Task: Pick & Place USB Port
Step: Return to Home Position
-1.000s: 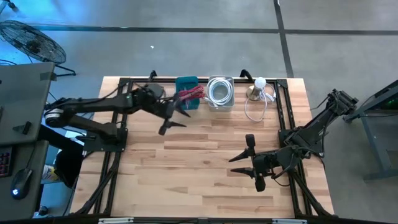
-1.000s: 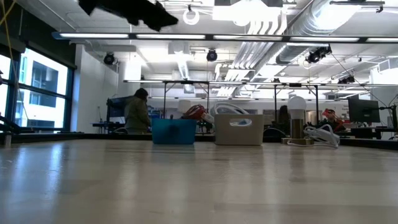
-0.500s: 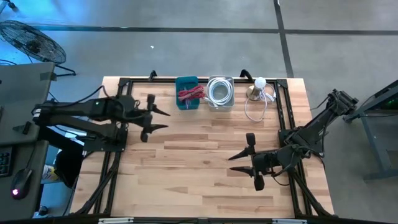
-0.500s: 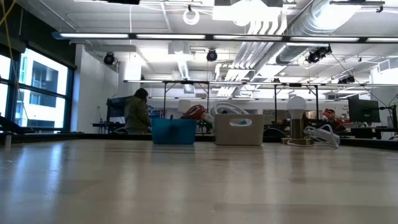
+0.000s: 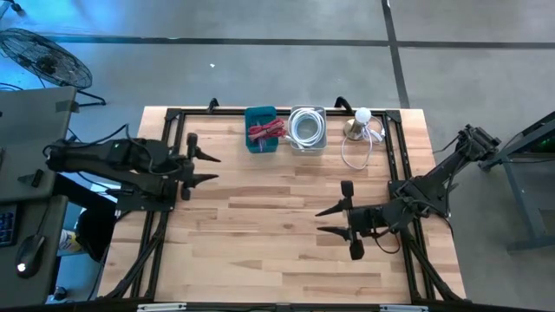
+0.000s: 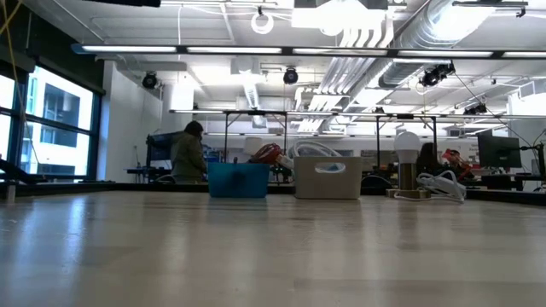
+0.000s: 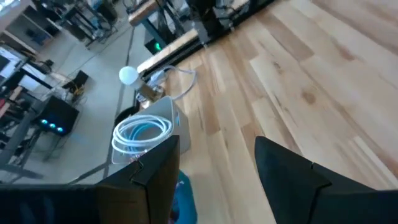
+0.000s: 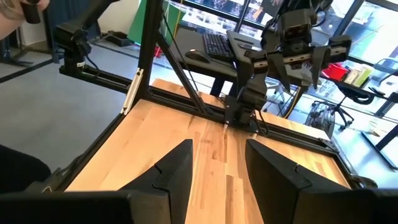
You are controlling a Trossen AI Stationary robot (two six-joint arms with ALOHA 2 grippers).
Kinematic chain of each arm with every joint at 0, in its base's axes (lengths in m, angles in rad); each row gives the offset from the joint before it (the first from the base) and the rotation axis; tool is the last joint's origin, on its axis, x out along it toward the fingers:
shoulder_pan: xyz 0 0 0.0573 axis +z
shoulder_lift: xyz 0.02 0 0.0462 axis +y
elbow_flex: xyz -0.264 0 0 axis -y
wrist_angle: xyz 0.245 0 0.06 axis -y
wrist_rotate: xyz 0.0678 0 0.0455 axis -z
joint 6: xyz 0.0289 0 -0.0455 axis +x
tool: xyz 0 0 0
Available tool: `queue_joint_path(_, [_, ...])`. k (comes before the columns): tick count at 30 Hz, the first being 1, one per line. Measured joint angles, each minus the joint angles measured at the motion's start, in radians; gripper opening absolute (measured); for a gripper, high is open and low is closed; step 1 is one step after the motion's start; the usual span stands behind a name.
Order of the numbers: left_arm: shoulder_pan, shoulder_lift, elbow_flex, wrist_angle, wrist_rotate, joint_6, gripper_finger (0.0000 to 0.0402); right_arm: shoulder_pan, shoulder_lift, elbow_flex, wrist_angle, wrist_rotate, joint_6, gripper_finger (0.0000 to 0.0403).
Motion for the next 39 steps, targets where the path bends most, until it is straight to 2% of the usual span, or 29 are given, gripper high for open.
queue_joint_path(8, [0.000,-0.189,-0.198,0.161,0.046,-0.001,0.0202,0.000,0.000,0.000,0.000,0.000,0.000,0.0140])
queue_joint_path(14, [0.000,-0.274,-0.322,0.265,0.079,0.001,0.0202,0.000,0.000,0.000,0.000,0.000,0.000,0.0140])
queue_joint_path(26, [0.000,-0.291,-0.543,0.438,0.118,0.041,0.0202,0.000,0.000,0.000,0.000,0.000,0.019,0.0140])
queue_joint_path(31, [0.001,-0.297,-0.609,0.526,0.170,0.041,0.0202,0.000,0.000,0.000,0.000,0.000,0.021,0.0140])
queue_joint_path(39, [0.001,-0.337,-0.677,0.546,0.175,0.020,0.0202,0.000,0.000,0.000,0.000,0.000,0.021,0.0140])
